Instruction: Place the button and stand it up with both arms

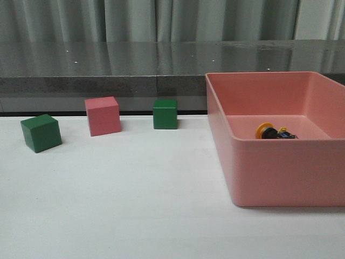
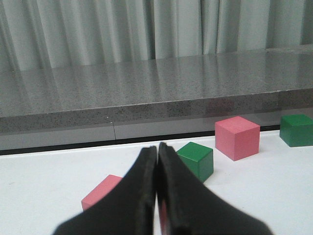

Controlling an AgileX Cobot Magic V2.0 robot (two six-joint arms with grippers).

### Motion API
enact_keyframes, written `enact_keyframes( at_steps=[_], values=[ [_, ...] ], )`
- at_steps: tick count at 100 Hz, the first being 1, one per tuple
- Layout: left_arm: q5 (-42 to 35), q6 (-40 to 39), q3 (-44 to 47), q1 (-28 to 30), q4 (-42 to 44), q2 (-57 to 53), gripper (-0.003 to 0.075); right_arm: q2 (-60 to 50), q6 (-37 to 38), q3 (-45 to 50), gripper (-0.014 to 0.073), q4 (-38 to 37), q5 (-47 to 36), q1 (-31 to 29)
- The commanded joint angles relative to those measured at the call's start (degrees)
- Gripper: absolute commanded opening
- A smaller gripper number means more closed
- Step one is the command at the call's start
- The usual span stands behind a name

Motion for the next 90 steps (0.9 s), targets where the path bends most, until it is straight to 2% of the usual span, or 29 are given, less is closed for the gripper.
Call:
enact_keyframes(
  at_steps=[1,61,72,82,90],
  values=[
    [-4.6,-0.6,1.7,0.2,-0.4,-1.9,-0.0019,-1.2,0.1,-0.7,-0.0061,-0.7,-4.9,-0.4],
    [-4.6,-0.6,1.7,0.2,-0.4,-1.9,-0.0019,-1.2,0.1,-0.7,-0.0061,-0.7,-4.9,-0.4],
    [-4.6,-0.6,1.7,0.2,-0.4,-1.9,-0.0019,-1.2,0.1,-0.8,-0.0061,-0.7,-8.7,-0.4],
    [-4.6,-0.6,1.7,0.2,-0.4,-1.9,-0.0019,-1.1,0.7,-1.8,-0.0061,2.0,-10.9,-0.4],
    [-4.6,-0.6,1.7,0.2,-0.4,-1.9,-0.0019,-0.6,0.8,-4.7,-0.0061,4.3,-8.3,-0.4]
  ],
)
